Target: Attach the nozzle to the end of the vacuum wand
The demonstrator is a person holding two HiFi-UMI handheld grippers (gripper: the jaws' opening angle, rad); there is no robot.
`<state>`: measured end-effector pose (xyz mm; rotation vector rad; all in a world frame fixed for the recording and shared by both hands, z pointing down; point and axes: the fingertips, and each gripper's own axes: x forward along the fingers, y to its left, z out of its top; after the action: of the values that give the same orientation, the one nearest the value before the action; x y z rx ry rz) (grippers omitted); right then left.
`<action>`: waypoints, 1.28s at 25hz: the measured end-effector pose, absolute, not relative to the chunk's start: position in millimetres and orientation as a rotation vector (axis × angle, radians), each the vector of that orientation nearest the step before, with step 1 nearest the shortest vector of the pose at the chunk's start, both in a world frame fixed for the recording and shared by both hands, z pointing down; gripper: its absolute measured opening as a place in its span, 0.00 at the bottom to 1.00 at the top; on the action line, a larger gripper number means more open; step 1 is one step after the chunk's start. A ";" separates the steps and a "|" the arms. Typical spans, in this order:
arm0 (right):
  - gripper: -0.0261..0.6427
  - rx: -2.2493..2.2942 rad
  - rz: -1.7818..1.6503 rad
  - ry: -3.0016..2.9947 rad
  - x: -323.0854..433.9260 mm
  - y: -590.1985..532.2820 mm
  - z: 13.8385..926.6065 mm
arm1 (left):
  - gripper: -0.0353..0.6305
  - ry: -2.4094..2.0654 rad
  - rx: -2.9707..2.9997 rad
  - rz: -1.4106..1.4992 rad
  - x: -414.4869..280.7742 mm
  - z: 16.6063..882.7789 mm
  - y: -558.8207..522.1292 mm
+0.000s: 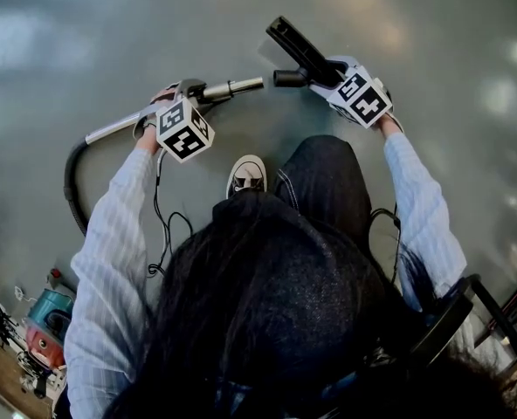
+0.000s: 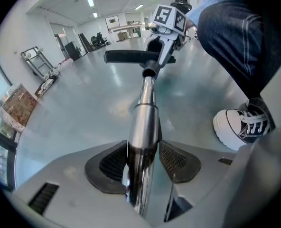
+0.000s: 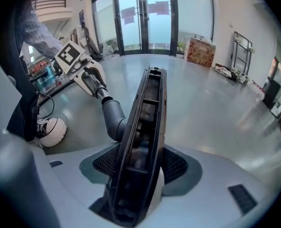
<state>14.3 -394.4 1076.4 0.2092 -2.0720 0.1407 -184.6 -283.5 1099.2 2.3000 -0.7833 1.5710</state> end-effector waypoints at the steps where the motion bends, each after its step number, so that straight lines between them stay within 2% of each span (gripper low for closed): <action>1: 0.43 0.199 0.122 -2.076 11.2 -394.9 1072.7 | 0.37 -0.802 2.316 1.553 -183.0 1091.3 -287.5; 21: 0.43 0.110 -0.186 -1.991 -6.7 -416.4 1038.7 | 0.35 -0.797 2.380 1.568 -159.9 1070.8 -303.2; 32: 0.42 0.111 -0.120 -1.934 -13.9 -409.6 1038.2 | 0.35 -0.816 2.346 1.589 -153.8 1070.6 -306.6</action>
<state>-13.9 -409.6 1038.2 0.1106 -1.9335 -0.1197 -153.8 -306.6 1070.6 2.3463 -0.8161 1.5890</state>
